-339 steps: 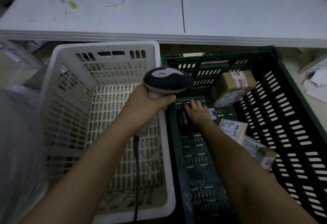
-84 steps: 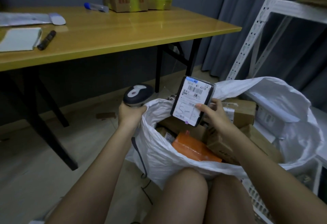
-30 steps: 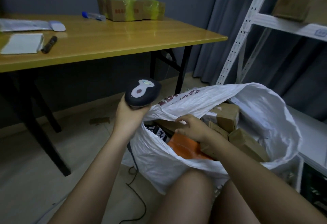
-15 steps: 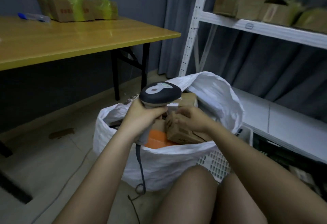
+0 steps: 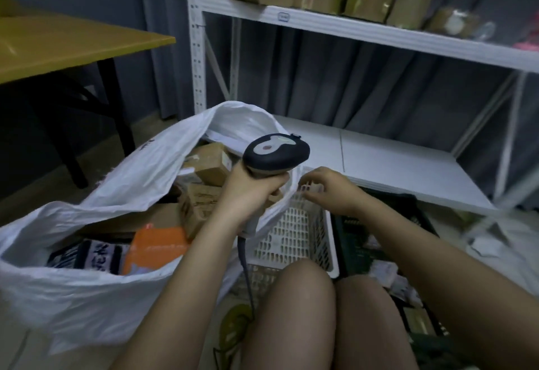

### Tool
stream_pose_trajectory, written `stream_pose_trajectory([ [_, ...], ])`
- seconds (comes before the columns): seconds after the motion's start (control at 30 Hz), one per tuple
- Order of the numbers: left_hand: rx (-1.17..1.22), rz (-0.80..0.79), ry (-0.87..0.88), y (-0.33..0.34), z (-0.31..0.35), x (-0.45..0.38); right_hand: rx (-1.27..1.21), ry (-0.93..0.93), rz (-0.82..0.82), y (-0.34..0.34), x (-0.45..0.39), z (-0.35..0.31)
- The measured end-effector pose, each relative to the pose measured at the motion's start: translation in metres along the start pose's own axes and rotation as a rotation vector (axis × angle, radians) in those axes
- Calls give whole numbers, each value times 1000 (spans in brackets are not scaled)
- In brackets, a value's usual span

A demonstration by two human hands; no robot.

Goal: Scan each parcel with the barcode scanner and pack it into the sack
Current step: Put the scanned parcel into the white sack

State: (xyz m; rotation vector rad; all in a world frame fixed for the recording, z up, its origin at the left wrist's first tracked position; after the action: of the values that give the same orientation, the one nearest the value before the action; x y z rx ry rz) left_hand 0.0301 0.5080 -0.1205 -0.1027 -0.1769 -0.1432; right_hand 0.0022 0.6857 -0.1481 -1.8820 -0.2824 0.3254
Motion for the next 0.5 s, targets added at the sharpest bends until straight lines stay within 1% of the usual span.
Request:
stream_pose_trajectory([
  [0.2,-45,-136,12,74,1,-32,-11,155,24,-11,39,82],
  [0.5,-83,-227,-10,172,-15,-71,-139,387,94,6,104,197],
])
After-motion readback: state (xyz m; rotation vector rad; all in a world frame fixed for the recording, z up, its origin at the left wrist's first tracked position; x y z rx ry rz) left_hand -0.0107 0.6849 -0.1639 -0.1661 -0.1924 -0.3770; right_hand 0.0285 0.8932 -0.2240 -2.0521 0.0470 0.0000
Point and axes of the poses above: each hand's wrist, its own x-axis away from the middle knuckle, its own y-axis out of the palm, z = x × y, the point moved 10 cm from there along -x, towards the middle knuckle, and after that the axes turned 14 degrees about -y, right-handed, at the moved point
